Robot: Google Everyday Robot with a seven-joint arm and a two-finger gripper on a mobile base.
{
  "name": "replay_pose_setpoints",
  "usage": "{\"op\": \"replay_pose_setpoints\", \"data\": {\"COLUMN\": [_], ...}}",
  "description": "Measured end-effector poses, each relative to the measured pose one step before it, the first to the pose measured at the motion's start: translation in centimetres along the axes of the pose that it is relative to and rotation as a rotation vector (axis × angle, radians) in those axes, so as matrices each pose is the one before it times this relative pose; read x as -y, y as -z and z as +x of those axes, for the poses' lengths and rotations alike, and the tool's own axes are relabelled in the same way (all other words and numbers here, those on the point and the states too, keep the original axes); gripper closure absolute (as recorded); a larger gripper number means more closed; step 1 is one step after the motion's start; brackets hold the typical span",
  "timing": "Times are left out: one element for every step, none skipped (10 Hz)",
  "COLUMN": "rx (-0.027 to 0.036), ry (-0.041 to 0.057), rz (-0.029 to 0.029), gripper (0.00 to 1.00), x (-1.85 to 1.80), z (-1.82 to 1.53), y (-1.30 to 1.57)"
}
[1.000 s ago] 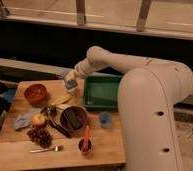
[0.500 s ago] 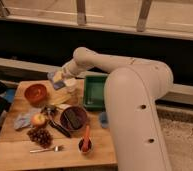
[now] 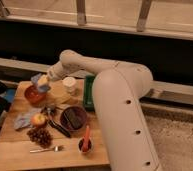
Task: Place sponge in red bowl
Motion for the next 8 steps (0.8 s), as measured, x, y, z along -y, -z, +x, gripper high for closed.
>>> {"op": "replay_pose_setpoints", "data": {"rx": [0.00341,0.02952,0.00920,0.00226,0.00193,-0.00108,-0.00012,-0.00140], "ry": [0.00475,0.00180,-0.00115,-0.00019,-0.00202,-0.00002,0.00142,0.00214], "rz": [-0.02861,-0.03115,-0.00973,0.00081,0.00318,-0.00010,-0.00146,-0.00178], "gripper": [1.00,0.97,0.96,0.93,0.85,0.75,0.67,0.62], "x": [-0.970,-0.931,-0.212,0.033,0.250,0.002,-0.142,-0.054], "z": [-0.381,-0.862,-0.165,-0.080,0.009,0.048,-0.058,0.020], "y": [-1.445,-1.858,-0.697,0.056,0.217,-0.037,-0.080,-0.038]}}
